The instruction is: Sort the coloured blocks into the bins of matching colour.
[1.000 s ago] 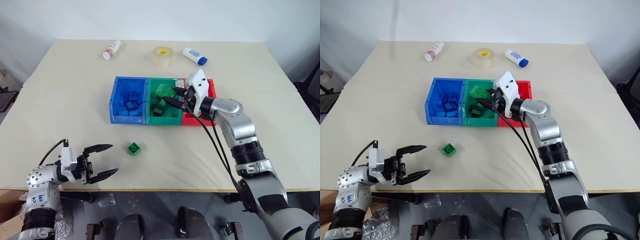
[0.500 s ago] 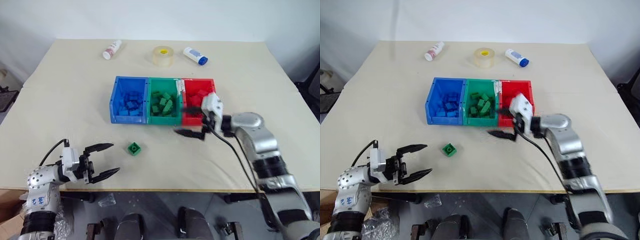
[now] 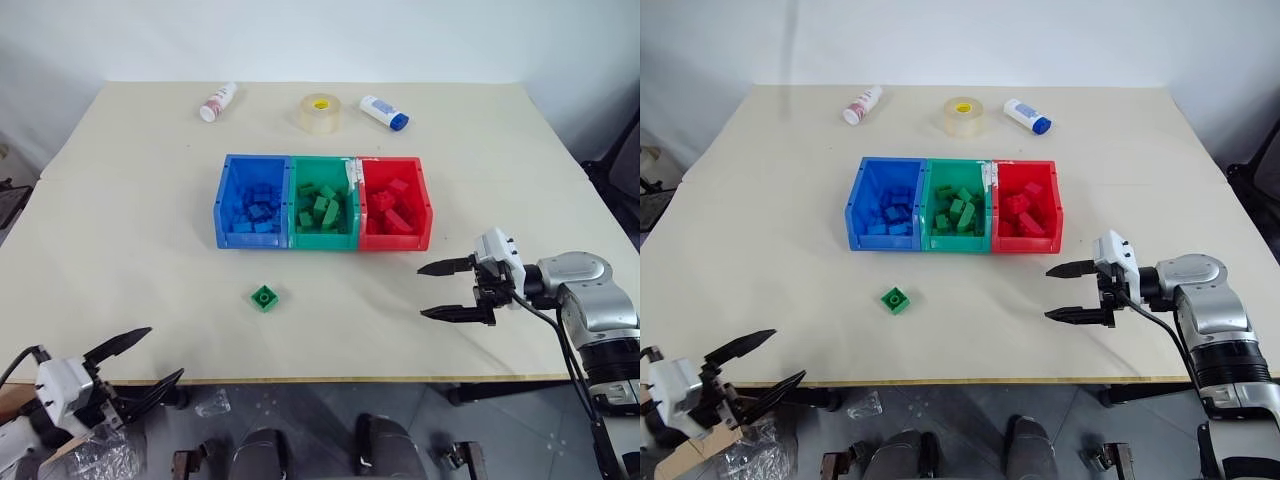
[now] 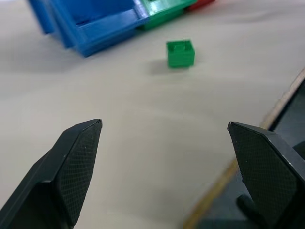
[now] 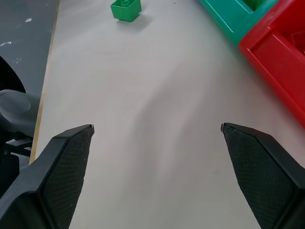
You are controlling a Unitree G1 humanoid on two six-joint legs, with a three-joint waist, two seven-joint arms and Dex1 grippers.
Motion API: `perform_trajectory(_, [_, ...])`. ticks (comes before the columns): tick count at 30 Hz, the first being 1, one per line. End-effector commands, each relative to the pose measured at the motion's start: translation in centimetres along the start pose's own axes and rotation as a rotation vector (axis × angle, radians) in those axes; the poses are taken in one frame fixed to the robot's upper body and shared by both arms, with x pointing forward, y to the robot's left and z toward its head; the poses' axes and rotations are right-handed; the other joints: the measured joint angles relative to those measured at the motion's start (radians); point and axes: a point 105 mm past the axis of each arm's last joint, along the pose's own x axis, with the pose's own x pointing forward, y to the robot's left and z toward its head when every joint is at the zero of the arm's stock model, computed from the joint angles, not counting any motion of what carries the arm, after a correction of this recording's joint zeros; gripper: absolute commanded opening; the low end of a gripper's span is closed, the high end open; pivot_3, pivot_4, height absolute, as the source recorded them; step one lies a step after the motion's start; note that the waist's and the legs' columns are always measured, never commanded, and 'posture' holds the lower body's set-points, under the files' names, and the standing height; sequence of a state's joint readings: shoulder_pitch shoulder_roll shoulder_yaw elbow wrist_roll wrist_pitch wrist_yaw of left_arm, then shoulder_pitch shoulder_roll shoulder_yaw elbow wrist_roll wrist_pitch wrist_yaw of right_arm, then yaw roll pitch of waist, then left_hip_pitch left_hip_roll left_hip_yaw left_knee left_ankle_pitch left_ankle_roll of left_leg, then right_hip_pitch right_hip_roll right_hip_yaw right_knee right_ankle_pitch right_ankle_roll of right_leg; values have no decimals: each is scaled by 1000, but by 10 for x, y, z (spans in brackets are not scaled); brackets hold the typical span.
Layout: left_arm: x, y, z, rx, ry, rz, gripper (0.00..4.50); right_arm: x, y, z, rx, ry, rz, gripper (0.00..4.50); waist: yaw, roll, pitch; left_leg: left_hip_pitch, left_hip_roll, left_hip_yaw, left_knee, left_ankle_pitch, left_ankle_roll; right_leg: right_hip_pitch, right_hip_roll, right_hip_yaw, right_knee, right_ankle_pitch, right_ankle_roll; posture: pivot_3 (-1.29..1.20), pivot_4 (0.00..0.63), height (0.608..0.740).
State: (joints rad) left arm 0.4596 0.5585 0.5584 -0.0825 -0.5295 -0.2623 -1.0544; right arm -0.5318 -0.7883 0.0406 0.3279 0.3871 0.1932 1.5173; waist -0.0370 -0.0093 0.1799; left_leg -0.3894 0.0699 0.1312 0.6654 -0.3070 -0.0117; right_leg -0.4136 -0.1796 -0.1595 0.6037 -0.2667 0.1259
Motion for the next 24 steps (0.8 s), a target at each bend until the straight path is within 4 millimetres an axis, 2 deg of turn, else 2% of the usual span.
perform_trajectory(1, [4,0,11,21,-24,40,4500,2,-2,14,-56,-39,38,4467,7,0,0,0,0,0,0,0,1,0,0,0,0,0,0,0,150,740])
perform_trajectory(2, [8,-2,13,22,-32,23,4500,4,-2,15,-59,-42,39,4467,9,0,0,0,0,0,0,-1,1,0,0,0,0,0,0,0,150,740])
perform_trajectory(8, [82,-21,21,24,-106,-132,4500,17,-1,26,-95,-86,39,4467,17,1,0,-1,-1,0,1,1,-2,0,0,0,4,0,0,0,150,740])
perform_trajectory(14, [140,-23,17,16,-137,-218,4500,21,6,31,-107,-120,2,4467,13,1,0,-1,-1,0,1,1,-3,0,0,0,6,0,1,0,150,740])
perform_trajectory(20, [168,-17,-5,20,-53,-232,4500,15,14,31,-103,-133,-54,4467,11,1,0,0,-1,1,1,1,-3,0,0,0,6,0,1,0,150,740])
perform_trajectory(24, [178,-20,-3,23,-61,-264,3558,8,18,29,-92,-137,-97,4500,18,2,-1,1,-1,0,2,1,-3,2,0,0,6,0,1,0,150,740])
